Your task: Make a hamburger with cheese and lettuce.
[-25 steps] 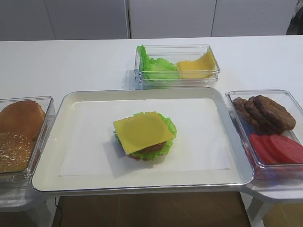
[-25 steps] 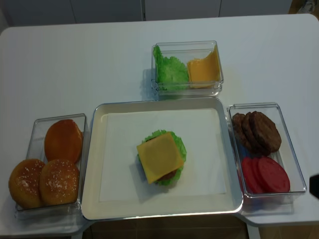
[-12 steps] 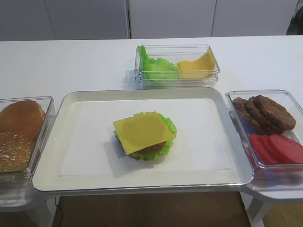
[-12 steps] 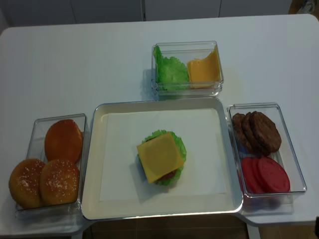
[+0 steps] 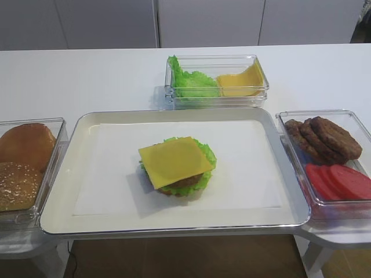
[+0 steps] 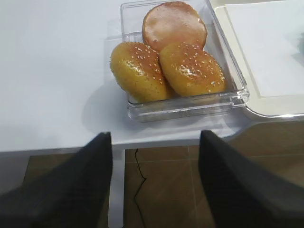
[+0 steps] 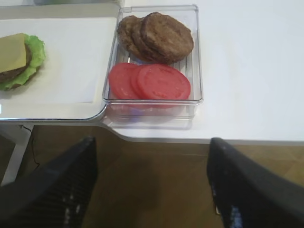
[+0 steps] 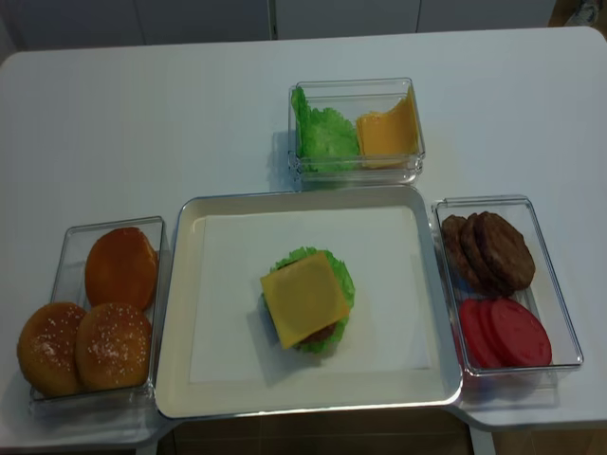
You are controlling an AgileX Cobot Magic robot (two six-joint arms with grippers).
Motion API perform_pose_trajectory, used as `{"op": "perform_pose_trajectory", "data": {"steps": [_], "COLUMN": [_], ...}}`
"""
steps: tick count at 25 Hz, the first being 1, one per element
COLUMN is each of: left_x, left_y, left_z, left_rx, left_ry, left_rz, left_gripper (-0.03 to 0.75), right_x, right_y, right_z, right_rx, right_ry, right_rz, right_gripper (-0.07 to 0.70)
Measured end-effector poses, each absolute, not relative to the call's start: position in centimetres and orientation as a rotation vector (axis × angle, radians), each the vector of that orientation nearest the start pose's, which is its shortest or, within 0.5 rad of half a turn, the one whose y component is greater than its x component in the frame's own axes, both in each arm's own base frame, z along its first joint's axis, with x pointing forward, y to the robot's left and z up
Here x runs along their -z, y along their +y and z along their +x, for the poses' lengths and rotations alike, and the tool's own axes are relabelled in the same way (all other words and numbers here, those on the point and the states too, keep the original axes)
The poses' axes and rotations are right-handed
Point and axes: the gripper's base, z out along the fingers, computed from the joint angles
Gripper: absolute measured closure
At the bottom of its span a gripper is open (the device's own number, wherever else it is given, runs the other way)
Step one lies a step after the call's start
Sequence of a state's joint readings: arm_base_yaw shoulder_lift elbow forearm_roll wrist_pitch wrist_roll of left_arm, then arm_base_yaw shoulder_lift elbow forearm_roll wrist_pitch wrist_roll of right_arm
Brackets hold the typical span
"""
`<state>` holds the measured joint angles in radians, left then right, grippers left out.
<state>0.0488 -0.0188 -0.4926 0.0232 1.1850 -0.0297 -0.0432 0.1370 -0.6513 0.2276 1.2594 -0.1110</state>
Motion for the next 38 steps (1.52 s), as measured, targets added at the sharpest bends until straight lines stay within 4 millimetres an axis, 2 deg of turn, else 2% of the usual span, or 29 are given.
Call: {"op": "perform_pose_trajectory", "data": {"steps": [7, 13, 23, 38], "left_x": [-26.5, -26.5, -26.5, -26.5], "left_y": [0.1, 0.1, 0.1, 0.1], "left_z": [-1.3, -1.3, -1.3, -1.3], "left_rx": [-0.039, -0.039, -0.039, -0.039], "left_ry": [2.155, 2.155, 2.155, 2.155], "left_rz": [-0.088, -0.088, -0.088, -0.088], "left_gripper": [0.283, 0.283, 0.283, 0.283], "right_x": [-28.1, -27.1, -26.6, -26.6], "right_y": [1.8, 1.3, 0.3, 0.3], "right_z": [-1.3, -0.8, -0.7, -0.7], "right_rx": [-0.152, -0.081, 0.006, 0.000], "right_ry": [2.180, 2.131, 2.129, 2.132], "right_rz": [-0.133, -0.115, 0.004, 0.029], "right_gripper": [0.070, 0.070, 0.070, 0.070]}}
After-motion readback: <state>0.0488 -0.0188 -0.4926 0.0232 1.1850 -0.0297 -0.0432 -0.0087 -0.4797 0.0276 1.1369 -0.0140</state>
